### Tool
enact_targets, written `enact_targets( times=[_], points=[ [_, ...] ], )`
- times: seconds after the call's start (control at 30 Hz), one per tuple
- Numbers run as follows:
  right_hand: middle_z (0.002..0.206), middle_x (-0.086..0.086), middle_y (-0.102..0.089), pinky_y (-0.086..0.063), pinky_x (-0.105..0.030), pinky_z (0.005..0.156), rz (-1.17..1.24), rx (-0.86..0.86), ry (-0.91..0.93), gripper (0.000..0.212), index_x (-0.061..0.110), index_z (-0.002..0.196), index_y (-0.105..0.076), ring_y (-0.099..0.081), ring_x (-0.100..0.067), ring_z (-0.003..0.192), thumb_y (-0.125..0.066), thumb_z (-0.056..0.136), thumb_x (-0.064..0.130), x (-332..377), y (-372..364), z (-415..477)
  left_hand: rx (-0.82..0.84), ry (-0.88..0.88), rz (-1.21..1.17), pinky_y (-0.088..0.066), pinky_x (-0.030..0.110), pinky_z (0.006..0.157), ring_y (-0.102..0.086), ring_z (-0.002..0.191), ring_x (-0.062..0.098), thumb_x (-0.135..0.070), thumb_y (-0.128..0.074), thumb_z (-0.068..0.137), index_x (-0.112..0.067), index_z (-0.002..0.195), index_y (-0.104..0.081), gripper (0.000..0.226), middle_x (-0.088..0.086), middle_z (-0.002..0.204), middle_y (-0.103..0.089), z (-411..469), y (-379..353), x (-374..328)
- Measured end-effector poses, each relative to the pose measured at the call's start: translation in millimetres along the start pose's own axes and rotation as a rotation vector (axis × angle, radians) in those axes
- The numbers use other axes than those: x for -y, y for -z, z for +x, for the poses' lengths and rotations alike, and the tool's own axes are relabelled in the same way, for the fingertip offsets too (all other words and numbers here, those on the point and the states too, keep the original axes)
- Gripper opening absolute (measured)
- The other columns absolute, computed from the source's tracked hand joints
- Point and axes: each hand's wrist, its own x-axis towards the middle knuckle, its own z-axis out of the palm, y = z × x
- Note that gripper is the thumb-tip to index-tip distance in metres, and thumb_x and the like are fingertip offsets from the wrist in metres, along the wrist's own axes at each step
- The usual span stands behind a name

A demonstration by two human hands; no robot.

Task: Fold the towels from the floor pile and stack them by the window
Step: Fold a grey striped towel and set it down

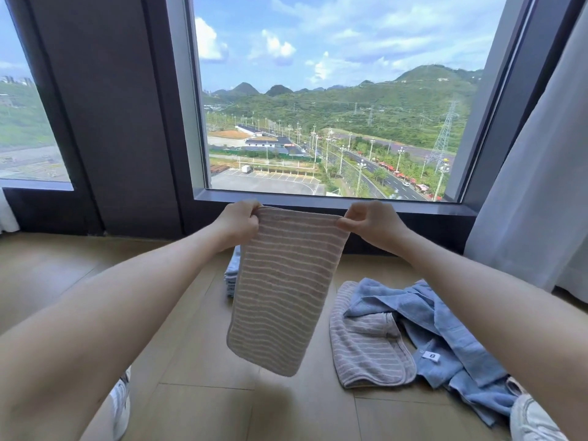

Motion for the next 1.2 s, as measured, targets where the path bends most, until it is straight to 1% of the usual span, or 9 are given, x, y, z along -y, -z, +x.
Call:
enact_targets(
  times=[0.13, 0.37, 0.57, 0.7, 0.8, 0.93, 1.07, 1.13, 1.2],
  points=[
    [0.074, 0.001, -0.053, -0.036, -0.019, 0.057, 0.097, -0.160, 0.009, 0.018, 0.013, 0.075, -0.051, -0.048, -0.015, 0.073, -0.062, 0.087, 0.021, 6.6, 1.8, 2.7, -0.015, -0.013, 0.059, -0.033, 0.024, 0.056, -0.042, 0.064, 0.013, -0.001, -0.032, 0.093, -0.008, 0.091, -0.047, 0.017, 0.012, 0.086, -0.052, 0.2, -3.5, -9.1],
    [0.082, -0.002, -0.062, -0.044, -0.019, 0.065, 0.355, -0.155, 0.006, 0.016, 0.020, 0.079, -0.055, -0.055, -0.012, 0.072, -0.071, 0.081, 0.019, 16.8, -4.0, -0.5, 0.051, 0.082, -0.006, -0.039, 0.019, 0.061, -0.052, 0.087, 0.017, -0.010, -0.044, 0.090, -0.012, 0.109, -0.051, 0.020, 0.006, 0.103, -0.057, -0.9, -3.9, -9.0],
    [0.082, 0.004, -0.061, -0.046, -0.014, 0.059, 0.392, -0.139, 0.022, 0.027, 0.018, 0.092, -0.055, -0.056, -0.007, 0.070, -0.075, 0.076, 0.018, 36.6, -16.0, -0.3, 0.141, -0.119, -0.113, -0.040, 0.020, 0.074, -0.053, 0.097, 0.009, -0.043, -0.066, 0.082, -0.022, 0.119, -0.054, 0.044, -0.009, 0.103, -0.056, -10.4, -16.6, -36.4],
    [0.079, 0.003, -0.060, -0.045, -0.008, 0.051, 0.486, -0.127, -0.009, 0.028, 0.016, 0.094, -0.053, -0.056, -0.007, 0.067, -0.075, 0.077, 0.023, 43.6, -21.6, -0.6, 0.076, -0.183, -0.165, -0.049, 0.033, 0.080, -0.062, 0.096, 0.023, -0.036, -0.059, 0.088, -0.015, 0.108, -0.064, 0.030, 0.006, 0.100, -0.068, -12.6, -24.1, -45.6],
    [0.085, 0.000, -0.064, -0.050, -0.018, 0.064, 0.537, -0.120, -0.049, 0.023, 0.016, 0.095, -0.056, -0.060, -0.012, 0.073, -0.069, 0.083, 0.030, 42.5, -20.5, -3.1, 0.086, -0.218, -0.242, -0.050, 0.036, 0.080, -0.064, 0.092, 0.027, -0.036, -0.055, 0.091, -0.011, 0.103, -0.063, 0.029, 0.011, 0.096, -0.068, -15.2, -21.6, -49.2],
    [0.095, -0.006, -0.068, -0.049, -0.046, 0.095, 0.597, 0.132, -0.113, 0.018, 0.016, 0.091, -0.064, -0.065, -0.024, 0.094, -0.065, 0.084, 0.032, 32.2, -19.0, -9.9, 0.085, -0.170, -0.354, -0.037, 0.017, 0.053, -0.044, 0.059, 0.008, -0.026, -0.040, 0.100, -0.018, 0.093, -0.050, 0.015, -0.004, 0.073, -0.050, -12.9, -19.7, -51.3],
    [0.107, -0.005, -0.070, -0.049, -0.018, 0.080, 0.357, 0.512, -0.161, 0.027, 0.015, 0.112, -0.067, -0.064, -0.015, 0.088, -0.065, 0.087, 0.027, 26.2, -22.5, -21.3, 0.049, -0.072, -0.509, -0.036, 0.022, 0.060, -0.041, 0.064, 0.012, -0.020, -0.028, 0.103, -0.016, 0.083, -0.043, 0.025, 0.000, 0.073, -0.043, -8.0, -16.9, -54.6],
    [0.091, 0.004, -0.069, -0.044, -0.006, 0.058, 0.335, 0.507, -0.175, 0.024, 0.013, 0.108, -0.069, -0.059, 0.001, 0.070, -0.064, 0.088, 0.024, 25.0, -25.8, -22.4, 0.035, -0.042, -0.537, -0.037, 0.025, 0.064, -0.043, 0.067, 0.013, -0.023, -0.026, 0.103, -0.014, 0.090, -0.045, 0.024, 0.001, 0.075, -0.045, -7.5, -14.6, -56.1],
    [0.089, 0.004, -0.069, -0.048, -0.012, 0.067, 0.296, 0.427, -0.174, 0.022, 0.013, 0.103, -0.070, -0.061, 0.000, 0.073, -0.063, 0.088, 0.026, 22.6, -26.3, -17.8, -0.013, -0.009, -0.449, -0.039, 0.027, 0.064, -0.044, 0.067, 0.014, -0.028, -0.024, 0.103, -0.014, 0.099, -0.045, 0.026, 0.001, 0.079, -0.047, -6.0, -11.6, -51.2]
  ],
)
